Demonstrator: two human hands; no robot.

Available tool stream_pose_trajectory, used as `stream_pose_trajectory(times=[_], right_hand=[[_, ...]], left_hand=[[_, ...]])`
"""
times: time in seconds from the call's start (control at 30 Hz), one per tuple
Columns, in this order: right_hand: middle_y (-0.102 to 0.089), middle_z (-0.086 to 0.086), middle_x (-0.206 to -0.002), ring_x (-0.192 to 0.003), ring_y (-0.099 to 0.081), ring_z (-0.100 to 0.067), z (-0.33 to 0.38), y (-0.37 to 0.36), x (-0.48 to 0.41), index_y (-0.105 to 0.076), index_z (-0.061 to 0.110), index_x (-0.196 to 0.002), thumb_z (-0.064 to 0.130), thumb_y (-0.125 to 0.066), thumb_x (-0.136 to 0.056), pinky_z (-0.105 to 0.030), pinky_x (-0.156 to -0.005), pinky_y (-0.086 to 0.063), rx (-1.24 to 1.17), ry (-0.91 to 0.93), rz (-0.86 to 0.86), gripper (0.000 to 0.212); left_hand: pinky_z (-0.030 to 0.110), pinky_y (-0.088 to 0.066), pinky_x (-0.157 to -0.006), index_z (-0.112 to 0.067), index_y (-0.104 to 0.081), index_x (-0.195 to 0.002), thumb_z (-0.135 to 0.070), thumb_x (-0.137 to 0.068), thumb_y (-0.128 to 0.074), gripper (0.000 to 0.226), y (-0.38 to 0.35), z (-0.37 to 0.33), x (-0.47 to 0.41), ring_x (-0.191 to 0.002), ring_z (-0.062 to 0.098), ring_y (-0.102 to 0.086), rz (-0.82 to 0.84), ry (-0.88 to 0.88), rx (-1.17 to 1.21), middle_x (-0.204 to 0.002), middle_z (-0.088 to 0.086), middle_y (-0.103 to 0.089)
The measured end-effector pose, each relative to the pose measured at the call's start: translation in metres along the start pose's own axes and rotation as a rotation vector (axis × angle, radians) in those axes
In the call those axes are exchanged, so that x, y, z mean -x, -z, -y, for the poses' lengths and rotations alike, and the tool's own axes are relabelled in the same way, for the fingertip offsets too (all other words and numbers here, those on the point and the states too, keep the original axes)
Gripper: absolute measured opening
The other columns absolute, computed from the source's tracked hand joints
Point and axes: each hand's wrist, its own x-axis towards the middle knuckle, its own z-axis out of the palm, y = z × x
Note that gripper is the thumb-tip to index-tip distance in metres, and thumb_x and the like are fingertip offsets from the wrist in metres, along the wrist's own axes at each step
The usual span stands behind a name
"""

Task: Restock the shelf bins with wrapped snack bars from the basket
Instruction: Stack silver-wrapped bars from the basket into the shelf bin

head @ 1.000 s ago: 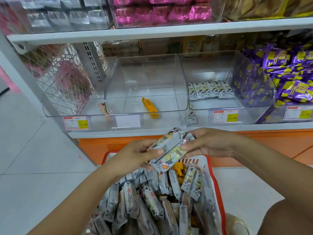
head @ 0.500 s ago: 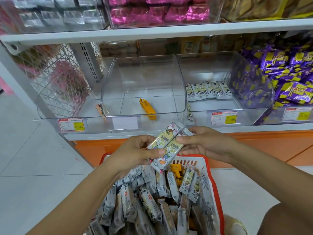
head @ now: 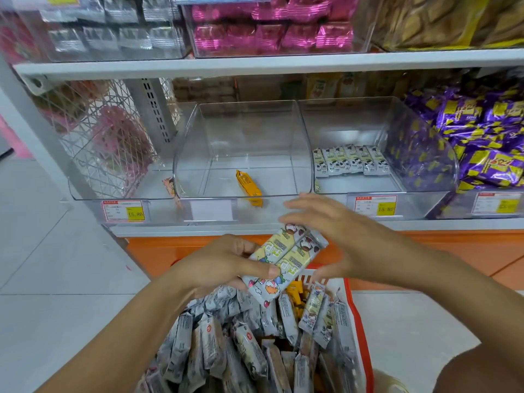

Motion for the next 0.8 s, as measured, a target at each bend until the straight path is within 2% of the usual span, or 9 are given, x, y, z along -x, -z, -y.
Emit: stream_pose_trajectory(times=[0.07, 0.13, 0.2, 0.27, 0.4, 0.47, 0.53, 0.63, 0.8], right_hand=[[-0.016, 0.023, -0.154, -0.143, 0.005, 0.007, -0.001, -0.013, -0.003, -0.025, 0.045, -0.144, 0.04, -0.07, -0.083, -0.015, -0.115, 0.001, 0.119, 0.147, 0.008, 0.076], [-0.037, 0.013, -0.147, -0.141, -0.015, 0.0, -0.002, -0.016, -0.008, -0.034, 0.034, -0.143, 0.04, -0.057, -0.088, -0.015, -0.116, 0.002, 0.18, 0.241, -0.051, 0.06], [-0.047, 0.011, -0.134, -0.129, -0.034, -0.004, -0.007, -0.011, -0.014, -0.041, 0.029, -0.137, 0.036, -0.062, -0.085, -0.019, -0.113, -0.019, 0.201, 0.248, -0.083, 0.056], [-0.05, 0.012, -0.126, -0.119, -0.04, -0.002, -0.018, 0.0, -0.02, -0.046, 0.029, -0.133, 0.031, -0.071, -0.081, -0.017, -0.098, -0.034, 0.204, 0.202, -0.125, 0.058], [-0.052, 0.011, -0.121, -0.107, -0.04, 0.002, -0.043, 0.046, -0.018, -0.05, 0.026, -0.131, 0.039, -0.078, -0.073, -0.014, -0.087, -0.031, 0.132, -0.069, -0.297, 0.066], [-0.052, 0.012, -0.117, -0.104, -0.043, 0.002, -0.057, 0.067, -0.015, -0.052, 0.025, -0.127, 0.035, -0.082, -0.069, -0.014, -0.083, -0.031, 0.027, -0.243, -0.417, 0.066], [-0.055, 0.008, -0.112, -0.103, -0.049, -0.007, -0.077, 0.076, -0.02, -0.052, 0.023, -0.121, 0.031, -0.085, -0.068, -0.021, -0.082, -0.035, -0.044, -0.384, -0.485, 0.063], [-0.058, -0.004, -0.105, -0.091, -0.054, -0.02, -0.106, 0.073, -0.037, -0.05, 0.015, -0.114, 0.03, -0.084, -0.069, -0.03, -0.071, -0.041, -0.024, -0.66, -0.397, 0.059], [-0.064, -0.01, -0.095, -0.064, -0.05, -0.014, -0.134, 0.04, -0.061, -0.055, 0.007, -0.101, 0.033, -0.079, -0.072, -0.025, -0.052, -0.038, 0.031, -0.991, -0.001, 0.046]], left_hand=[[0.019, -0.047, -0.068, -0.016, -0.071, -0.099, -0.033, -0.069, -0.075, 0.035, 0.001, -0.002, -0.001, -0.083, 0.003, -0.064, -0.004, -0.009, -0.058, -0.091, -0.004, -0.073], [0.021, -0.048, -0.068, -0.016, -0.072, -0.097, -0.034, -0.068, -0.079, 0.035, 0.002, -0.003, -0.002, -0.08, 0.005, -0.064, 0.002, -0.031, -0.074, -0.091, -0.001, -0.073], [0.022, -0.05, -0.068, -0.015, -0.073, -0.095, -0.031, -0.074, -0.08, 0.028, 0.002, -0.008, -0.003, -0.08, 0.01, -0.065, -0.009, -0.084, -0.063, -0.092, 0.005, -0.073], [0.016, -0.053, -0.07, -0.014, -0.071, -0.096, -0.032, -0.083, -0.071, 0.022, 0.001, -0.016, -0.005, -0.079, 0.009, -0.068, -0.149, -0.176, -0.024, -0.091, 0.003, -0.073], [0.004, -0.039, -0.084, -0.025, -0.065, -0.116, -0.032, -0.094, -0.054, 0.025, 0.017, -0.022, -0.01, -0.099, -0.003, -0.059, -0.664, -0.434, -0.335, -0.109, -0.019, -0.064], [0.0, -0.032, -0.084, -0.022, -0.062, -0.123, -0.026, -0.096, -0.051, 0.029, 0.026, -0.018, -0.016, -0.105, 0.002, -0.056, -0.761, -0.466, -0.557, -0.117, -0.016, -0.061], [0.009, -0.033, -0.091, -0.017, -0.061, -0.126, -0.019, -0.096, -0.05, 0.031, 0.029, -0.01, -0.026, -0.115, 0.013, -0.056, -0.76, -0.436, -0.696, -0.127, -0.004, -0.06], [0.017, -0.03, -0.1, -0.015, -0.056, -0.131, -0.019, -0.097, -0.05, 0.035, 0.028, -0.002, -0.033, -0.126, 0.017, -0.05, -0.727, -0.406, -0.793, -0.138, 0.001, -0.053], [0.016, -0.026, -0.104, -0.017, -0.054, -0.133, -0.019, -0.096, -0.051, 0.037, 0.031, -0.001, -0.035, -0.131, 0.015, -0.045, -0.726, -0.411, -0.79, -0.14, 0.0, -0.051]])
